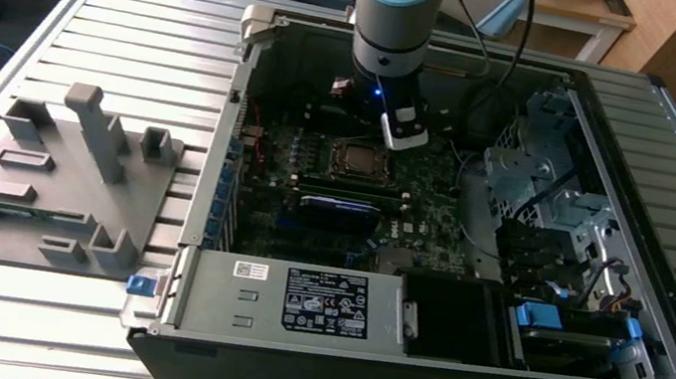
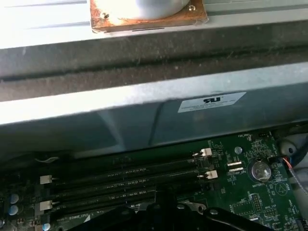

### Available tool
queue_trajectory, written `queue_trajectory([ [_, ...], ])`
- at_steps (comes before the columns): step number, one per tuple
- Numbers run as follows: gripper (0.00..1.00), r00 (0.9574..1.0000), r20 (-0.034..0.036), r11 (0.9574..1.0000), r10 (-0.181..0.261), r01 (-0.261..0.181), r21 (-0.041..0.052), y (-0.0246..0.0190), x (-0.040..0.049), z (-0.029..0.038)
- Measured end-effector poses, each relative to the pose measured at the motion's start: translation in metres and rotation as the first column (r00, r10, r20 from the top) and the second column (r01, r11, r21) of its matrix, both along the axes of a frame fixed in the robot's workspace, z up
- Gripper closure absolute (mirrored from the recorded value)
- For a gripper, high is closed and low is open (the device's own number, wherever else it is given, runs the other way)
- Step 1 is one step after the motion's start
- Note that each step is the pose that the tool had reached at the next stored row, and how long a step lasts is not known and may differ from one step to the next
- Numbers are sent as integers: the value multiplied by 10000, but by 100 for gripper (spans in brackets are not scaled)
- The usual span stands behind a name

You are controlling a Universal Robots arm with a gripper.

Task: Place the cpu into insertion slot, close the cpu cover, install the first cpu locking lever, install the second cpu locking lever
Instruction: 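Install the first cpu locking lever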

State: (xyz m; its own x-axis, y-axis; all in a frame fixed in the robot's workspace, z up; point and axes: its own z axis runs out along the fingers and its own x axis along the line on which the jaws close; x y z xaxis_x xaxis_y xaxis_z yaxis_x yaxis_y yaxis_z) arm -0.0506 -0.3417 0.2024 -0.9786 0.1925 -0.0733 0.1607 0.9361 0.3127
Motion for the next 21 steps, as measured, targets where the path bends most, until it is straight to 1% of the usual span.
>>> queue_trajectory([
  [2,90,10000,80,10000,0,0,35,-1,-20,-5],
  [7,90,9999,101,10000,0,-1,40,-1,-22,-10],
  [8,90,9999,135,10000,-2,2,61,-2,-24,-14],
  [10,90,9997,249,9999,-3,0,114,-2,-25,-22],
  [14,90,9990,443,9999,-4,-4,166,-2,-36,-35],
  [15,90,9990,456,9999,-3,-4,165,-2,-36,-36],
  [19,90,9989,467,9999,-4,-4,163,-3,-43,-36],
  [20,90,9987,506,9999,-3,-5,162,-4,-55,-38],
  [21,90,9984,564,9999,-4,-5,162,-3,-68,-42],
])
